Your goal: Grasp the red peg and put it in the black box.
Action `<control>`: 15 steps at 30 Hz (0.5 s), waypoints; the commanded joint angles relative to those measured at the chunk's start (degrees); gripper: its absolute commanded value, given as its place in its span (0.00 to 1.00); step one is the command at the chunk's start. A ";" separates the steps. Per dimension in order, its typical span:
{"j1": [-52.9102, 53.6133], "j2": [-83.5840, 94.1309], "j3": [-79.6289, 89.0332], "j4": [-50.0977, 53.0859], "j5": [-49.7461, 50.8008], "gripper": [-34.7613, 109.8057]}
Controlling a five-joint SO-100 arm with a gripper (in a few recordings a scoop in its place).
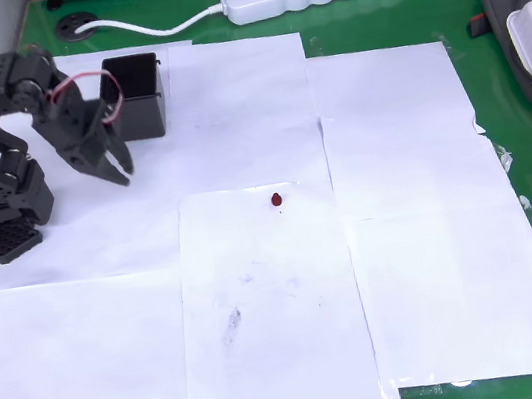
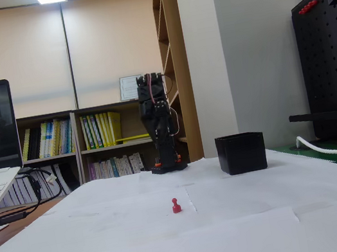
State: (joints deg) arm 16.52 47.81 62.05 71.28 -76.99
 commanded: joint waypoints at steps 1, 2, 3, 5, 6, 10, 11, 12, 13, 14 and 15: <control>3.52 3.69 -1.32 -11.60 -3.34 0.24; 4.13 4.39 -2.64 -14.85 -4.13 0.24; 4.66 5.01 -3.60 -17.49 -4.57 0.24; 5.36 5.98 -4.92 -21.27 -5.45 0.24; 5.54 6.33 -5.54 -23.20 -5.45 0.24; 6.33 7.38 -10.90 -34.28 -7.38 0.24; 6.50 7.47 -12.39 -37.44 -7.91 0.24; 6.59 7.47 -14.41 -41.22 -8.44 0.24; 6.68 7.47 -15.91 -44.21 -9.40 0.24; 6.77 7.38 -17.23 -46.67 -9.84 0.24; 6.77 7.29 -18.46 -49.13 -10.11 0.24</control>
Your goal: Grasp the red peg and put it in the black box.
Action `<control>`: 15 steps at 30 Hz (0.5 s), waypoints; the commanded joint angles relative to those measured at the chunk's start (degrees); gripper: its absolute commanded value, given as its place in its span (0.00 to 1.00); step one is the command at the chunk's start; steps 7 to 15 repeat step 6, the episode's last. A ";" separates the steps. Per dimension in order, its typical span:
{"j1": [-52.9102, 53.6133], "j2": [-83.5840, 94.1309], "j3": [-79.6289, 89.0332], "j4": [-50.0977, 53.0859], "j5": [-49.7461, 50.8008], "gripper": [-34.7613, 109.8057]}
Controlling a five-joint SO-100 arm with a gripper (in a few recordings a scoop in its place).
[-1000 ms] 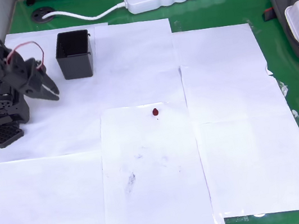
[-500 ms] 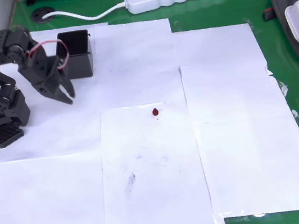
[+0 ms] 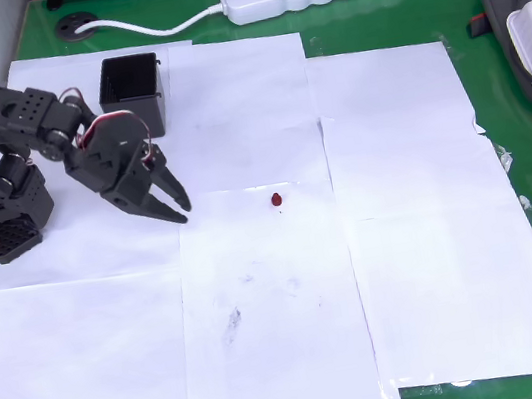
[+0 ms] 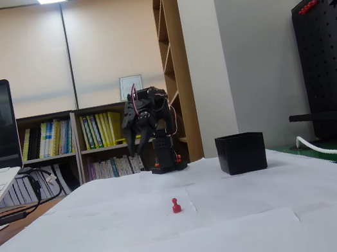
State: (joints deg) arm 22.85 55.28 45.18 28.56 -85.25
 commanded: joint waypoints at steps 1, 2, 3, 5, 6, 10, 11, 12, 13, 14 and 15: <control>0.44 -0.18 -3.34 -9.84 -2.72 0.24; 0.44 -0.18 -5.71 -14.41 -3.96 0.24; 0.53 0.09 -8.26 -19.95 -4.66 0.24; 0.79 1.93 -10.28 -25.75 -5.80 0.24; 0.88 2.81 -11.07 -28.92 -5.62 0.25; 0.88 2.81 -11.07 -28.92 -5.62 0.25; 0.88 2.81 -11.07 -28.92 -5.62 0.25; 0.88 2.81 -11.07 -28.92 -5.62 0.25; 0.88 2.81 -11.07 -28.92 -5.62 0.25; 0.88 2.81 -11.07 -28.92 -5.62 0.25; 0.88 2.81 -11.07 -28.92 -5.62 0.25</control>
